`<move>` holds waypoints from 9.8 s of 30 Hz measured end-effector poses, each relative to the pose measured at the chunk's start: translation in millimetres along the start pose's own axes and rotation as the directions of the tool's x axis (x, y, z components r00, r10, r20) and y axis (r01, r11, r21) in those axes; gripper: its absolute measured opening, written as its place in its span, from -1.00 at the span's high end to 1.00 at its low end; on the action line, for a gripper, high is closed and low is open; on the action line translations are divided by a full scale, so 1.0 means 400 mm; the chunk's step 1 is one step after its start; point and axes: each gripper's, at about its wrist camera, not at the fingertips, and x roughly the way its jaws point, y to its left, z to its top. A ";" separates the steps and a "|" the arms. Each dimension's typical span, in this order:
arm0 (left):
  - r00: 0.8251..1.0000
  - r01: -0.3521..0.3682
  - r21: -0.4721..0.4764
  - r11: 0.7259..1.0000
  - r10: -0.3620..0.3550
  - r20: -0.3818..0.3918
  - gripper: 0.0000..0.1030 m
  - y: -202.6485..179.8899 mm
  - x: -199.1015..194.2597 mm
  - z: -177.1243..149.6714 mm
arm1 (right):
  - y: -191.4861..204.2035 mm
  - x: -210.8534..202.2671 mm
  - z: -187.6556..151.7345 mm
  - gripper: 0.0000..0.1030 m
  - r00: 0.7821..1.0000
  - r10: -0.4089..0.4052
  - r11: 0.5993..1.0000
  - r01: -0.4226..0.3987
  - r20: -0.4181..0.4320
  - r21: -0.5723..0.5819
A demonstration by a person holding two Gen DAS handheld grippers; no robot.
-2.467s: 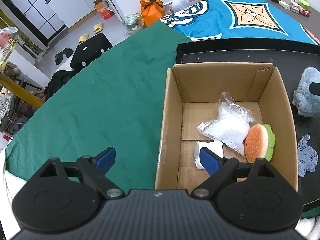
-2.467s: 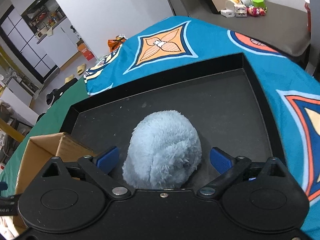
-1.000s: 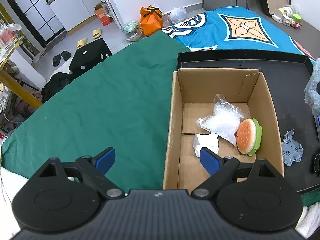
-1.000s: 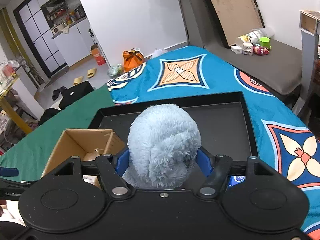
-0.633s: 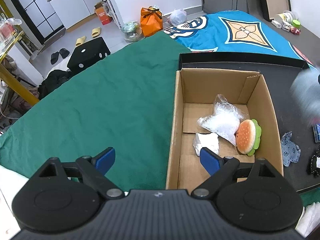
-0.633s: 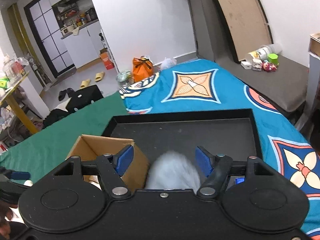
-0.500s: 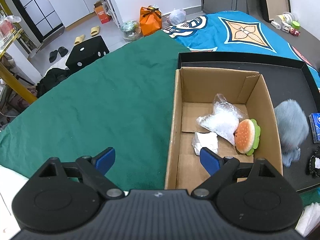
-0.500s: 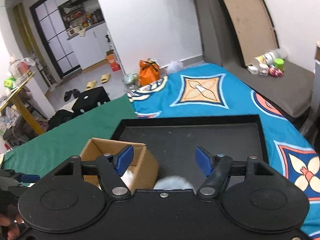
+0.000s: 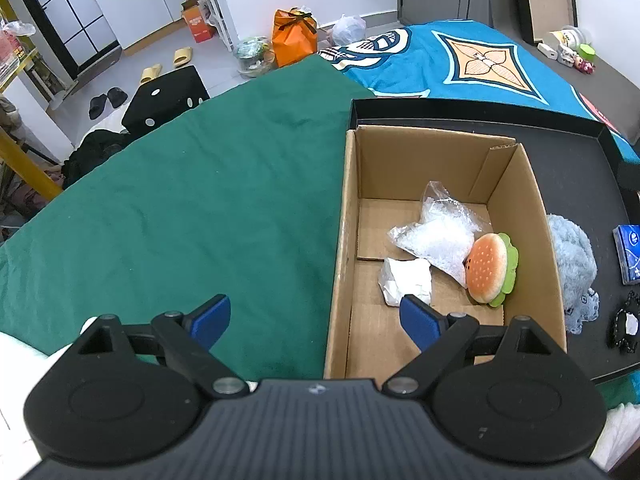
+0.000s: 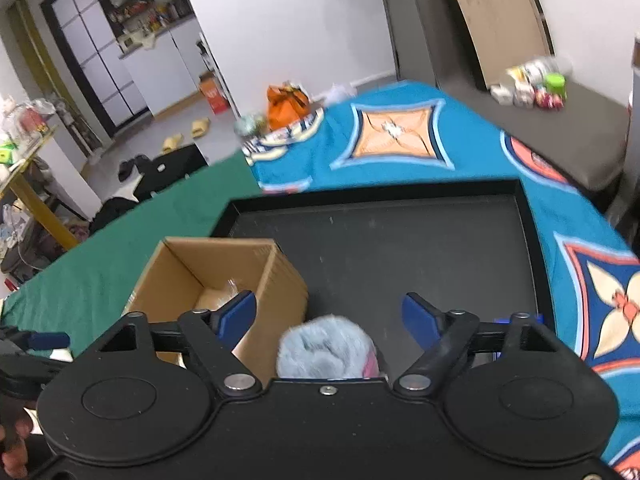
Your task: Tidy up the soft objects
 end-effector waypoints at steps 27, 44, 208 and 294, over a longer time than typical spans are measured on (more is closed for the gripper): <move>1.000 0.001 0.009 1.000 -0.001 -0.021 -0.76 -0.004 0.024 0.008 | -0.042 0.135 -0.081 0.00 0.981 0.087 0.994 -0.074 -0.173 0.083; 1.000 0.005 0.001 1.000 -0.005 -0.009 -0.76 -0.004 0.005 0.000 | -0.046 0.030 -0.034 0.06 0.994 0.086 0.994 -0.081 -0.066 0.074; 0.999 0.016 0.034 0.999 -0.015 -0.032 -0.45 -0.021 -0.040 -0.048 | -0.131 -0.030 -0.120 0.33 0.992 -0.077 0.996 0.081 -0.097 0.037; 0.983 0.183 -0.038 0.982 -0.182 0.025 0.72 0.064 0.014 -0.087 | 0.057 -0.038 -0.082 -0.56 0.994 -0.057 0.995 0.049 -0.088 -0.090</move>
